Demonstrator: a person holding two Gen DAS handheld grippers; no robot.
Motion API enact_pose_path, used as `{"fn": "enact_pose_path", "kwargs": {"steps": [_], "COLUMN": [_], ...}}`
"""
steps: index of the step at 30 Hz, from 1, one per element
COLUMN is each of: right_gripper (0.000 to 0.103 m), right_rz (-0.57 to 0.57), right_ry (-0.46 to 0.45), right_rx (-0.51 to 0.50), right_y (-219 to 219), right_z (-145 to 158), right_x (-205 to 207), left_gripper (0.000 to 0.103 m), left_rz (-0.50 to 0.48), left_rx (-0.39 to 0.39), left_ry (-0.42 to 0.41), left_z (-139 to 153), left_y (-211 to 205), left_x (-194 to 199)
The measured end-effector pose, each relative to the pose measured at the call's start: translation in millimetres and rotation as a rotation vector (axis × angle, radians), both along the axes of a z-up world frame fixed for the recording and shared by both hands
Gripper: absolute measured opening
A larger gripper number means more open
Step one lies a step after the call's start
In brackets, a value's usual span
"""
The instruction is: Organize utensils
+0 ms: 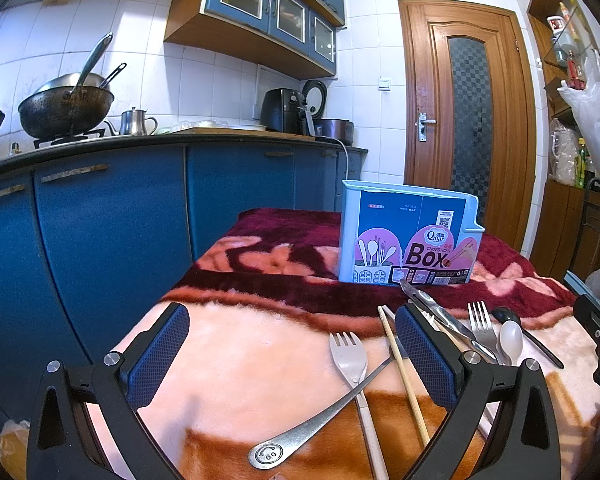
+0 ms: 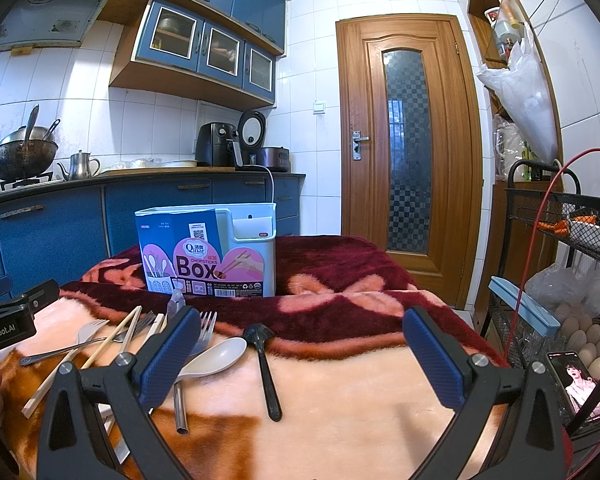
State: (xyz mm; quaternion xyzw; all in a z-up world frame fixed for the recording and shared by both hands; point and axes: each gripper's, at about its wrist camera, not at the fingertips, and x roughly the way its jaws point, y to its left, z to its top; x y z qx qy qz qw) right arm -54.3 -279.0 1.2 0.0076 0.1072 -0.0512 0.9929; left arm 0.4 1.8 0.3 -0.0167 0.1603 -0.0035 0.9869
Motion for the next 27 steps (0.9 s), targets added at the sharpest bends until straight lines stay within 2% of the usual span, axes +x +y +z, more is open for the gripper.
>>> {"fn": "enact_pose_path", "kwargs": {"steps": [13,19,27], "right_gripper": [0.103,0.103,0.103], "right_rz": [0.000,0.041,0.103], "right_ry": [0.016,0.105,0.289], "right_rx": [0.018,0.046,0.007], "right_y": [-2,-10,-20], "right_z": [0,6,23], "right_x": [2,11,27], "left_gripper": [0.102,0.102,0.102], "left_rz": [0.006,-0.020,-0.090], "left_rx": [-0.021,-0.013,0.084], "left_ry": [-0.001,0.045,0.170], "left_z": [4,6,19], "left_y": [6,6,5], "left_x": [-1,5,16]}}
